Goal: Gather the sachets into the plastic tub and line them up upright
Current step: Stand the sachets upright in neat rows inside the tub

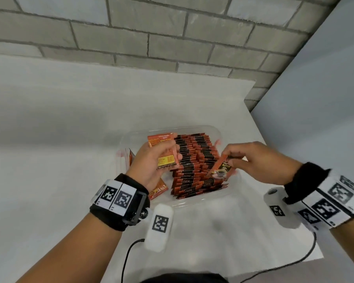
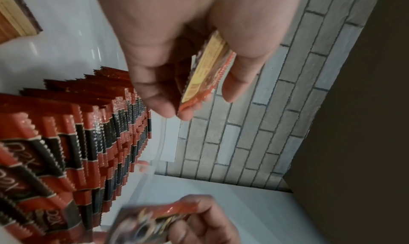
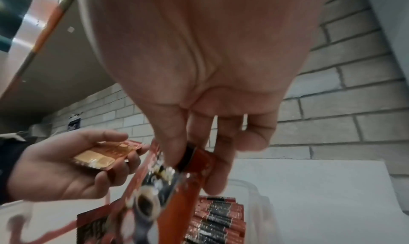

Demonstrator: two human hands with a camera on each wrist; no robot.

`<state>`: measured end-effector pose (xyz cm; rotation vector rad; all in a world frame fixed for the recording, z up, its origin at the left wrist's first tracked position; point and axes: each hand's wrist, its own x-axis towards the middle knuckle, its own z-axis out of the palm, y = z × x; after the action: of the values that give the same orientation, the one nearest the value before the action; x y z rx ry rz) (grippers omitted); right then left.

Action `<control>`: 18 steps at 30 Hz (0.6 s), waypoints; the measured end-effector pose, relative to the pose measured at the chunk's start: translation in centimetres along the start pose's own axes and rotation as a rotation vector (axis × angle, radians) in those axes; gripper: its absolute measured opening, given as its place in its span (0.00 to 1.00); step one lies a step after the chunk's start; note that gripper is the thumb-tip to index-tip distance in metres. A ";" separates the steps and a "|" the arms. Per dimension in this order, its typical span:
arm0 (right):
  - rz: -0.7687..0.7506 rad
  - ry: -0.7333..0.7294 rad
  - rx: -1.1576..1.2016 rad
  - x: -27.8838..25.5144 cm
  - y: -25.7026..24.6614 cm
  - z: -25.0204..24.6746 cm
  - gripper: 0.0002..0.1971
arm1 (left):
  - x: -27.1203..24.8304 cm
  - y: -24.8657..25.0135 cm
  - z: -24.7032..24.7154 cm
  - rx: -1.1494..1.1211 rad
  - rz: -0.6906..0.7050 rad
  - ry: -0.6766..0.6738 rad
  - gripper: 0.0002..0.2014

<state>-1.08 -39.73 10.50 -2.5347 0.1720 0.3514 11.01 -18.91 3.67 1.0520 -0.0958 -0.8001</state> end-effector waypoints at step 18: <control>-0.036 -0.269 -0.691 1.4 0.3 3.6 0.14 | 0.2 -0.1 -0.3 0.013 -0.013 -0.037 0.11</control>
<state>-0.57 -38.01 7.07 -3.1128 -0.1247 0.8516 11.21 -18.82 3.44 1.0507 -0.1262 -0.8319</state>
